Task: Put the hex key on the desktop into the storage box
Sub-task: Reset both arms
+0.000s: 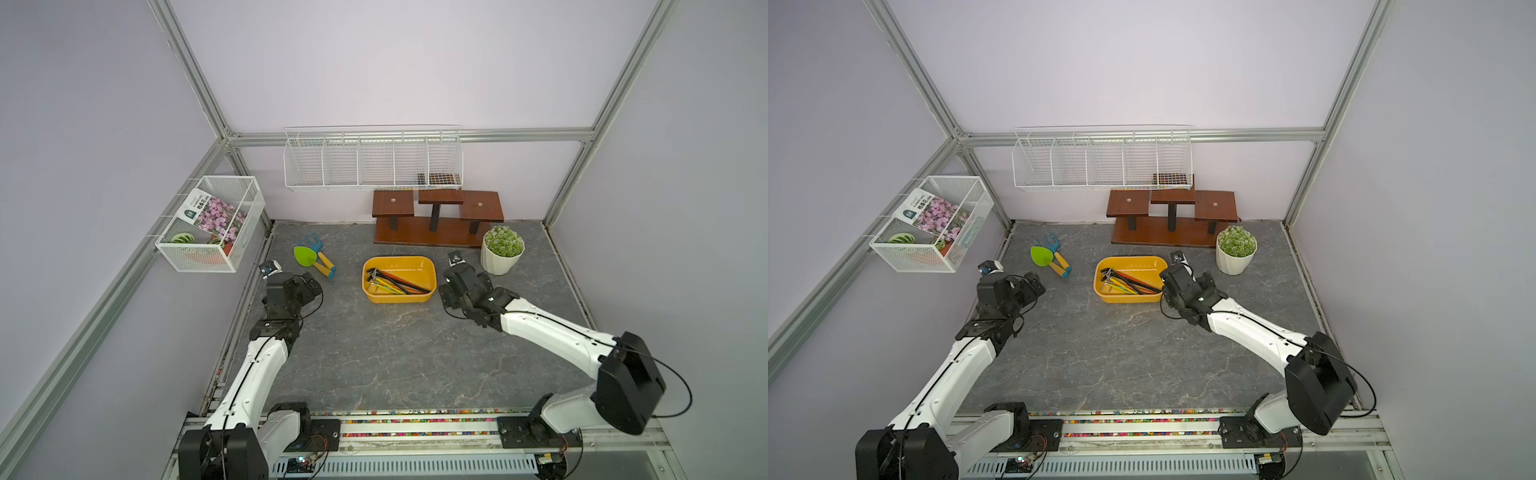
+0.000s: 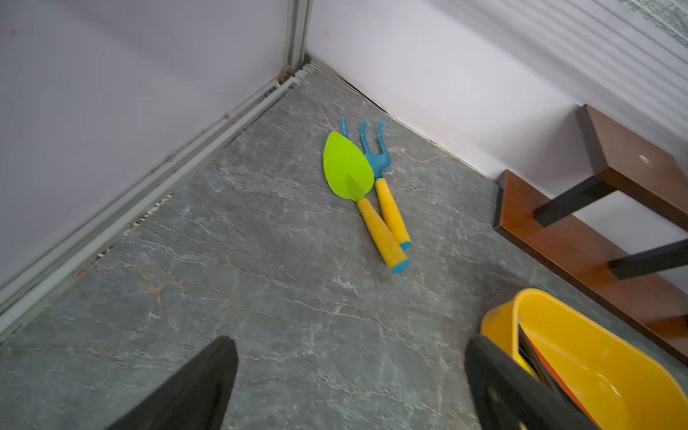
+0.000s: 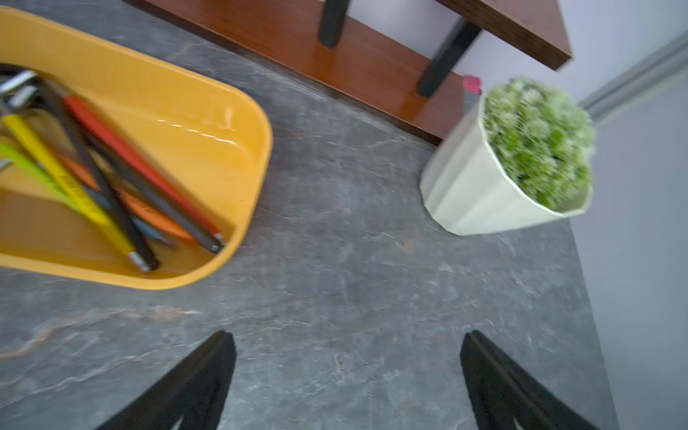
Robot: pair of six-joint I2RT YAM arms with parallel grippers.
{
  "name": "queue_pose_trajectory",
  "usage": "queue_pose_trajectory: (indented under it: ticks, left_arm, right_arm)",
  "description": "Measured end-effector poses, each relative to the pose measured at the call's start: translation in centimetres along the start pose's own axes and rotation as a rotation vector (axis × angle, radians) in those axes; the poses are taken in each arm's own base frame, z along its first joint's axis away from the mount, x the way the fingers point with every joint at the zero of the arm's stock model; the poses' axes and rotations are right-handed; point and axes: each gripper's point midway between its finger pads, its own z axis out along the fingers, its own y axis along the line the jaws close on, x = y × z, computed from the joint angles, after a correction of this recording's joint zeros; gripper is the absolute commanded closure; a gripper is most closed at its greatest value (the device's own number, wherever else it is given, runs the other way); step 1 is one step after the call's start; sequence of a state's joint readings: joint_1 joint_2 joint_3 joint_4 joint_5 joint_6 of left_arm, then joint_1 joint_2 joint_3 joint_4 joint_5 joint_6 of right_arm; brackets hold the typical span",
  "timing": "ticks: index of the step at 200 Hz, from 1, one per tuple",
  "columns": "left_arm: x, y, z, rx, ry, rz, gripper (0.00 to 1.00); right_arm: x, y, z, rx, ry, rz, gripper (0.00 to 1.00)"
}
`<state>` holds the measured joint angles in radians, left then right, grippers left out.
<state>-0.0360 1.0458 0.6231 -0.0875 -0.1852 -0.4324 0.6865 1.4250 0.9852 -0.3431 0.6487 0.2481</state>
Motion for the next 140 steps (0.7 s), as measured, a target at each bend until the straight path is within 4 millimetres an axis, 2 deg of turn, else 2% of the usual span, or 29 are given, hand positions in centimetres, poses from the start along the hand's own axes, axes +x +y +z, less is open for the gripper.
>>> queue_pose_trajectory:
  ticks: [29, 56, 80, 97, 121, 140]
  left_arm:
    - [1.1, 1.4, 0.9, -0.034, -0.055, 0.024, 0.00]
    - [2.2, 2.2, 2.4, -0.067, -0.056, 0.062, 0.00]
    - [1.7, 2.4, 3.4, -0.086, -0.094, 0.112, 0.00]
    - [1.6, 2.8, 3.9, -0.106, -0.134, 0.132, 0.00]
    - [3.2, 3.5, 4.7, -0.115, -0.128, 0.169, 0.00]
    - [3.4, 3.3, 4.9, -0.095, -0.146, 0.191, 0.00]
  right_arm:
    - [1.9, -3.4, 0.2, 0.130, -0.001, 0.045, 0.02]
    - [3.5, -4.8, 0.9, 0.197, -0.019, 0.064, 0.02]
    - [5.3, -5.9, 1.7, 0.228, -0.020, 0.076, 0.02]
    - [5.4, -6.9, 1.9, 0.250, -0.051, 0.096, 0.02]
    - [4.7, -8.7, 2.0, 0.287, -0.107, 0.134, 0.02]
    - [4.3, -10.7, 2.2, 0.321, -0.140, 0.171, 0.02]
